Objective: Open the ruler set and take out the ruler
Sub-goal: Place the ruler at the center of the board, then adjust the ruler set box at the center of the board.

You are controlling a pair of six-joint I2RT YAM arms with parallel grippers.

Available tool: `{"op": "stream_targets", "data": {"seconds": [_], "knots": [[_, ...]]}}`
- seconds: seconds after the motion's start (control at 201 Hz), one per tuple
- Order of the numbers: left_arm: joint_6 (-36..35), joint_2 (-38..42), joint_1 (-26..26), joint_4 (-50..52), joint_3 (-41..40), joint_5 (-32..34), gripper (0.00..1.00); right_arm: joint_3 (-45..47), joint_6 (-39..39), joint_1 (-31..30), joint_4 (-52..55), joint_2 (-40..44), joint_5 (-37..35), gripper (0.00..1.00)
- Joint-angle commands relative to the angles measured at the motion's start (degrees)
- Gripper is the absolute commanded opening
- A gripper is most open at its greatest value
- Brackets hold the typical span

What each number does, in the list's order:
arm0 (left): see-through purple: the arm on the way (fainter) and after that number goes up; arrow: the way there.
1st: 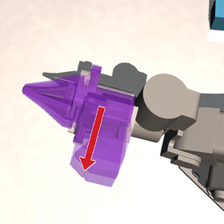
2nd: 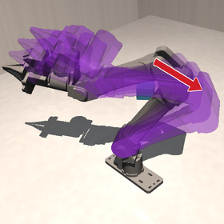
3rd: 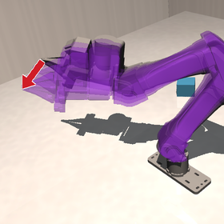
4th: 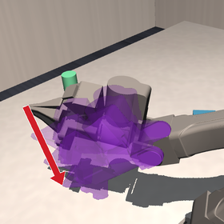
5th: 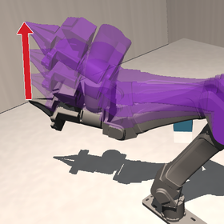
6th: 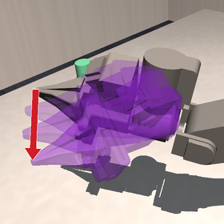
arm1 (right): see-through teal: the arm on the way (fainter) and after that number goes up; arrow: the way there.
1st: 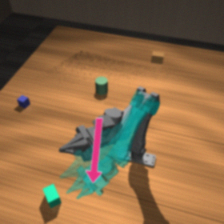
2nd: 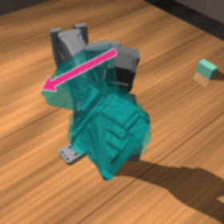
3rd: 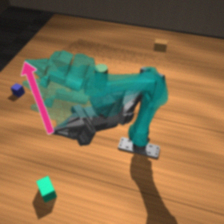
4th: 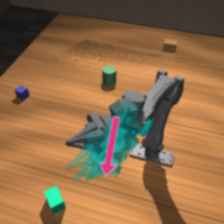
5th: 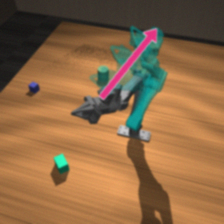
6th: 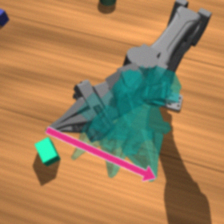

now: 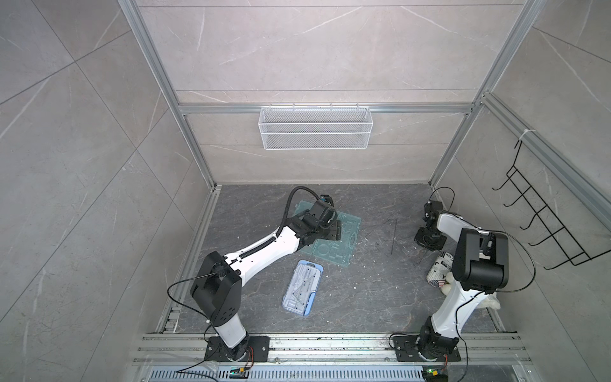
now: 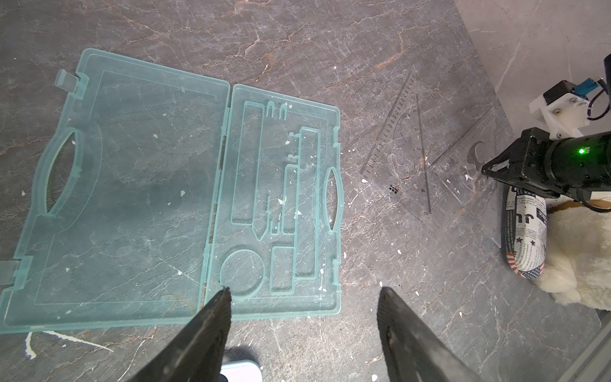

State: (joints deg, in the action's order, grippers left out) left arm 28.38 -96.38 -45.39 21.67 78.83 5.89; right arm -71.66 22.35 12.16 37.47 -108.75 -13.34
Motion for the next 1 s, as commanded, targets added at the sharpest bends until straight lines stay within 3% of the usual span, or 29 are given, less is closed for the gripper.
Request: {"op": "stream_targets", "data": {"seconds": [0.0,0.423,0.592,0.771,0.841,0.99], "knots": [[-1.31,1.95,-0.17,0.35,-0.22,0.34,0.72,0.8,1.18,0.4,0.06,-0.97,-0.98,0.25],[-0.62,3.93,0.18,2.57,-0.43,1.21,0.73,1.41,1.73,0.33,-0.03,0.82,0.32,0.4],[5.15,6.39,4.93,2.51,-3.18,-3.83,0.76,2.31,0.84,-0.89,0.3,7.7,7.0,0.44],[11.54,10.06,12.09,4.1,-7.7,-8.09,0.84,-0.57,-4.4,-12.99,4.62,14.21,13.2,0.5],[13.49,11.47,15.38,5.6,-9.7,-9.37,0.91,-1.42,-4.97,-18.18,5.83,15.27,16.38,0.52],[15.38,13.21,22.58,10.42,-12.2,-11.84,0.94,-0.61,-3.93,-27.78,6.23,16.98,22.11,0.55]]}}
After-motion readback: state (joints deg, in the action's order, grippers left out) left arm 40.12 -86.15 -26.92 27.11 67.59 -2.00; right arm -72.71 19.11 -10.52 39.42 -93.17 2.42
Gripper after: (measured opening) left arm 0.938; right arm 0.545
